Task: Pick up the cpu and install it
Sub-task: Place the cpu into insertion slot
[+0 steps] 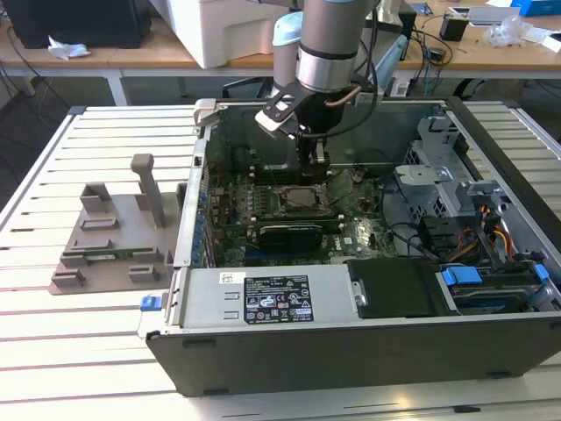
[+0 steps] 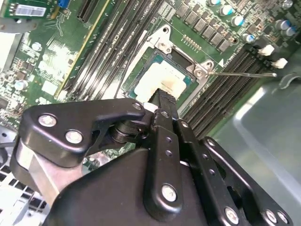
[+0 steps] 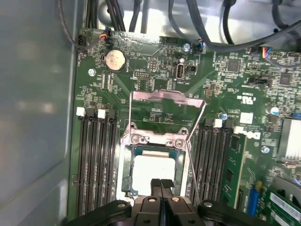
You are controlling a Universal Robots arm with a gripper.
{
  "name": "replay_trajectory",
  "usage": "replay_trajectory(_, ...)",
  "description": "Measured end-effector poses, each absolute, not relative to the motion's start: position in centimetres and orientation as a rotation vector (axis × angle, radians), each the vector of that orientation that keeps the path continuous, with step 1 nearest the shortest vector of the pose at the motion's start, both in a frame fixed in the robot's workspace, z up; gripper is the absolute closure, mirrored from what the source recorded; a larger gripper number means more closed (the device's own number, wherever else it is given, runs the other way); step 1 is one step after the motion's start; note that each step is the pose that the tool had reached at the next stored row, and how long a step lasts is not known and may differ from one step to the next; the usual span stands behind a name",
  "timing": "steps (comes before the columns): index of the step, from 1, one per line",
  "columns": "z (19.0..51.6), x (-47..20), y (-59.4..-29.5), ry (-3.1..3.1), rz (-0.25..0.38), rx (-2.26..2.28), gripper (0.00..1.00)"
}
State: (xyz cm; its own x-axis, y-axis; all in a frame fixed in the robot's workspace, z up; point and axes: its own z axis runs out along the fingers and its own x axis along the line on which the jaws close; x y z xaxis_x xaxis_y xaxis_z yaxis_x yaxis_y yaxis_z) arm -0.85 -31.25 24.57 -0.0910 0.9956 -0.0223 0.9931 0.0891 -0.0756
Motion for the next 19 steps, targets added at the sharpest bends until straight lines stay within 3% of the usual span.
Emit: replay_trajectory(19,30.6,-0.8,-31.2,-2.292,0.110,-2.094,0.89)
